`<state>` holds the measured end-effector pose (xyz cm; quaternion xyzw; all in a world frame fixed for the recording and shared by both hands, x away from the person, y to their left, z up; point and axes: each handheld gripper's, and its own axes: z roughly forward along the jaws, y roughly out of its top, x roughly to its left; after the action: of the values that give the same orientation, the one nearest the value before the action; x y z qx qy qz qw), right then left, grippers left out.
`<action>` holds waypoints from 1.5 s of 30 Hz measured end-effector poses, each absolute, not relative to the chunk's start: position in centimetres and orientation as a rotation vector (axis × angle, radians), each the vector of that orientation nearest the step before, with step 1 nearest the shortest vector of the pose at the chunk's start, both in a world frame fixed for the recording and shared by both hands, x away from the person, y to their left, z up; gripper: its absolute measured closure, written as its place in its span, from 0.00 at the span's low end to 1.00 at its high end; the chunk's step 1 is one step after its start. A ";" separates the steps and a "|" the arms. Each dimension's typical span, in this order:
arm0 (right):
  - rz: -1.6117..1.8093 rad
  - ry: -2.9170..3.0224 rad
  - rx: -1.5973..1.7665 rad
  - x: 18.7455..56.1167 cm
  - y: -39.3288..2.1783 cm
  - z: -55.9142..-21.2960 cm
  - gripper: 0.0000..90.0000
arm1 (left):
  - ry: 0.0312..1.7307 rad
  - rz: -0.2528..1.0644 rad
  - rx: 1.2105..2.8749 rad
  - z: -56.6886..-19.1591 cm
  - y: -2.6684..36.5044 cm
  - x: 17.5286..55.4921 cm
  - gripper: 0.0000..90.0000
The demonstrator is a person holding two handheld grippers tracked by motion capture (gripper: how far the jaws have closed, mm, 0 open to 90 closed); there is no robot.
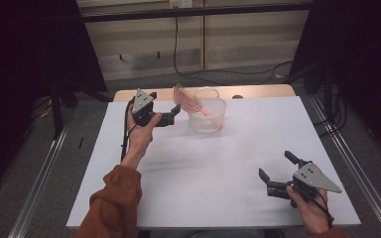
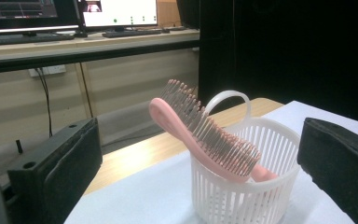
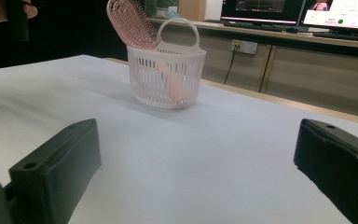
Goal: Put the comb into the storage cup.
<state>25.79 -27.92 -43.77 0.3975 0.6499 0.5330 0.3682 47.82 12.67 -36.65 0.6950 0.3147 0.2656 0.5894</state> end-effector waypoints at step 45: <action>1.362 1.650 1.023 25.8 -28.0 -43.7 0.00 | 0.739 0.670 1.548 -37.2 17.9 41.5 0.00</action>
<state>25.81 -28.00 -43.68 0.3999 0.6448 0.5323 0.3755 41.51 17.85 -37.24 0.6690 0.3195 0.2898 0.6053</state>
